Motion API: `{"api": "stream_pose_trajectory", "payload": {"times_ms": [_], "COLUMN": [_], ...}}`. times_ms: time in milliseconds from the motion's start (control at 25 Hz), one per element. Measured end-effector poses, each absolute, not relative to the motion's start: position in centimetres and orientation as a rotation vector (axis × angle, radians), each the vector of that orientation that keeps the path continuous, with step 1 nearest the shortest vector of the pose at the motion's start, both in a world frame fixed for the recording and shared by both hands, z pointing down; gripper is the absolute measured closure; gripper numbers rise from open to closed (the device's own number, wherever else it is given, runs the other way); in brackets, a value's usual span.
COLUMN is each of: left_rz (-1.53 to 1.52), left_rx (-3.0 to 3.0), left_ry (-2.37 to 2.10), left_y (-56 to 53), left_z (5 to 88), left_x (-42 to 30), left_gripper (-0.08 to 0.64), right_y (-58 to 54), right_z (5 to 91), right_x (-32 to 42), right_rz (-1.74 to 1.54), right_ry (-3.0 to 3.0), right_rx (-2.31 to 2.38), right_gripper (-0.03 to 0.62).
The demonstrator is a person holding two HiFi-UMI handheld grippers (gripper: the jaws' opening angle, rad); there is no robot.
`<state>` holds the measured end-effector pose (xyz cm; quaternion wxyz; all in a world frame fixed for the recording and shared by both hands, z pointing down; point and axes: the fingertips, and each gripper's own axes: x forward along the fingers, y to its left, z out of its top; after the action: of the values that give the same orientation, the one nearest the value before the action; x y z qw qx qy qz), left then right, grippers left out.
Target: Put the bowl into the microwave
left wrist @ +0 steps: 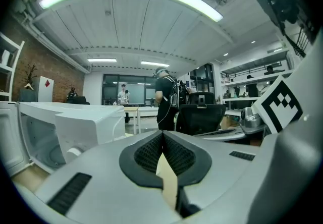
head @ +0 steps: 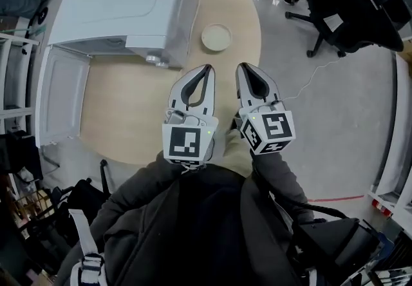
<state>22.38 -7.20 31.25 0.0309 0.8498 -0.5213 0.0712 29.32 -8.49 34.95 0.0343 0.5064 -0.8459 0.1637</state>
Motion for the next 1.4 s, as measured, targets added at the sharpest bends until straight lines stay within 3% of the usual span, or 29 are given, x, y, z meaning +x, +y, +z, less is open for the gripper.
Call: {"api": "stream_pose_trajectory", "payload": {"times_ms": [240, 720, 920, 1400], "left_rz": [0.319, 0.225, 0.235, 0.263], "left_rx": [2.51, 2.419, 2.41, 2.363], "left_ry": [-1.744, -1.779, -1.71, -1.673], "left_y": [-12.8, -17.6, -18.3, -20.1], "left_z": [31.9, 32.0, 34.4, 37.2], "left_x": [23.2, 20.1, 19.9, 18.9], "left_gripper": [0.551, 0.551, 0.551, 0.551], "right_y": [-14.2, -19.8, -21.0, -24.1], "right_z": [36.6, 38.8, 42.2, 46.2], "right_x": [29.6, 26.7, 26.4, 25.7], "right_rz": [0.583, 0.606, 0.681, 0.78], "right_ry": [-2.669, -2.584, -2.493, -2.394], "right_rx": [1.401, 1.369, 1.374, 1.367], "right_gripper": [0.583, 0.58, 0.525, 0.52]}}
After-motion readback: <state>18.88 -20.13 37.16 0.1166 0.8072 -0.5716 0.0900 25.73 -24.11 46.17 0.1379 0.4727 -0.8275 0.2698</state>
